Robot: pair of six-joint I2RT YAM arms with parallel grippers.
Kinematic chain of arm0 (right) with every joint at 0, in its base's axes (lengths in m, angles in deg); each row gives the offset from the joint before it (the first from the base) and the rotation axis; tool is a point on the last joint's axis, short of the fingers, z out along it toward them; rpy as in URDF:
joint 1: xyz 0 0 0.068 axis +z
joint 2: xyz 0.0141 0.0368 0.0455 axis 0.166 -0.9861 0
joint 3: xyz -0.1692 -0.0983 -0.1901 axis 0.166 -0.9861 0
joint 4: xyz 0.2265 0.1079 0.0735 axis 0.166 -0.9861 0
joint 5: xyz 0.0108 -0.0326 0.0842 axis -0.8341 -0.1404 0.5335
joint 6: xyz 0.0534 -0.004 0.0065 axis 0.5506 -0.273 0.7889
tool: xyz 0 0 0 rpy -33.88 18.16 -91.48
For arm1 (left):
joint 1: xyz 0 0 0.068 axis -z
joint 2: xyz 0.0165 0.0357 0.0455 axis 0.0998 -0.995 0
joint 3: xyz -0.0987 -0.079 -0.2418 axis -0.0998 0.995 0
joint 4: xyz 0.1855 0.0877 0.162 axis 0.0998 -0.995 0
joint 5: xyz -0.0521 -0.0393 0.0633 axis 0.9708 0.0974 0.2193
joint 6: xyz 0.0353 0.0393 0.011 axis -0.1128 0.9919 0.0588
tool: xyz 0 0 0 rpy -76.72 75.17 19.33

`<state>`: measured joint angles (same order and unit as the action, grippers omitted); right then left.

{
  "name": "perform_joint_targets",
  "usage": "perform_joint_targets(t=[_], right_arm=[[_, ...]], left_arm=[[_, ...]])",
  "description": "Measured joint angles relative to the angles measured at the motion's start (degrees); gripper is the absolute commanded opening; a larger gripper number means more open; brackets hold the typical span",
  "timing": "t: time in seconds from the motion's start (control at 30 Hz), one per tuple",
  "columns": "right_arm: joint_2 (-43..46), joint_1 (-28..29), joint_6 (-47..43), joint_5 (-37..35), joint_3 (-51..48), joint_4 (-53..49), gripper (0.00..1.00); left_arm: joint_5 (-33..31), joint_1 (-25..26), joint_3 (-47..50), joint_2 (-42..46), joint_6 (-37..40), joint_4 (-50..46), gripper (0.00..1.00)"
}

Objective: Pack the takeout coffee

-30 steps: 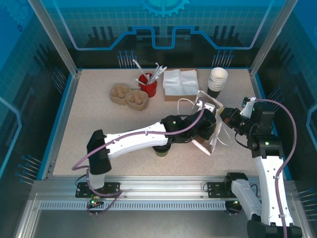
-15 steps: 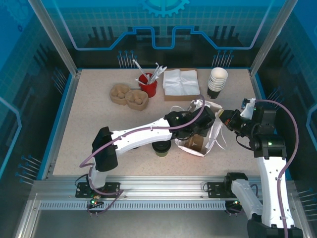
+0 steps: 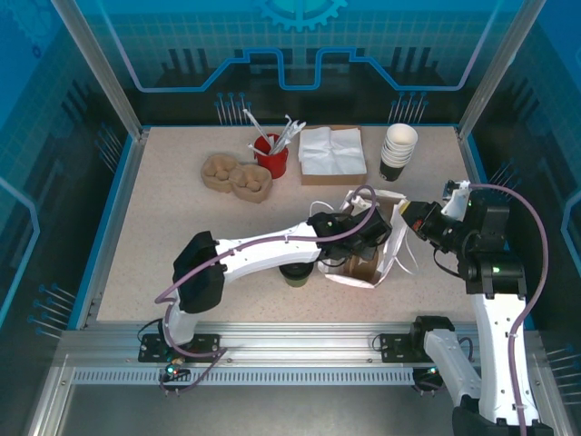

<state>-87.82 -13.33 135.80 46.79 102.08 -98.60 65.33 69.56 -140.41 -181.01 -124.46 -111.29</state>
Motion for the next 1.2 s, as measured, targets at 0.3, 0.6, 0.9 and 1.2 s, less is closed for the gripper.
perform_joint_targets(t=[0.3, 0.6, 0.9, 1.2], right_arm=[[0.55, 0.04, -0.61, 2.49, -2.08, 3.02, 0.00], [1.05, 0.04, -2.58, 3.58, -2.99, 3.76, 0.00], [0.90, 0.09, -2.67, 3.87, -3.13, 4.90, 0.00], [0.74, 0.11, -3.06, 3.98, -3.72, 5.62, 0.00]], left_arm=[[0.55, -1.03, 2.62, -1.53, -0.24, 5.03, 0.24], [0.52, -2.05, 3.34, -3.63, 0.15, 8.15, 0.20], [0.92, -3.15, 3.41, -7.56, 0.15, 10.38, 0.20], [2.67, -3.74, 3.74, -7.74, 0.33, 11.82, 0.21]])
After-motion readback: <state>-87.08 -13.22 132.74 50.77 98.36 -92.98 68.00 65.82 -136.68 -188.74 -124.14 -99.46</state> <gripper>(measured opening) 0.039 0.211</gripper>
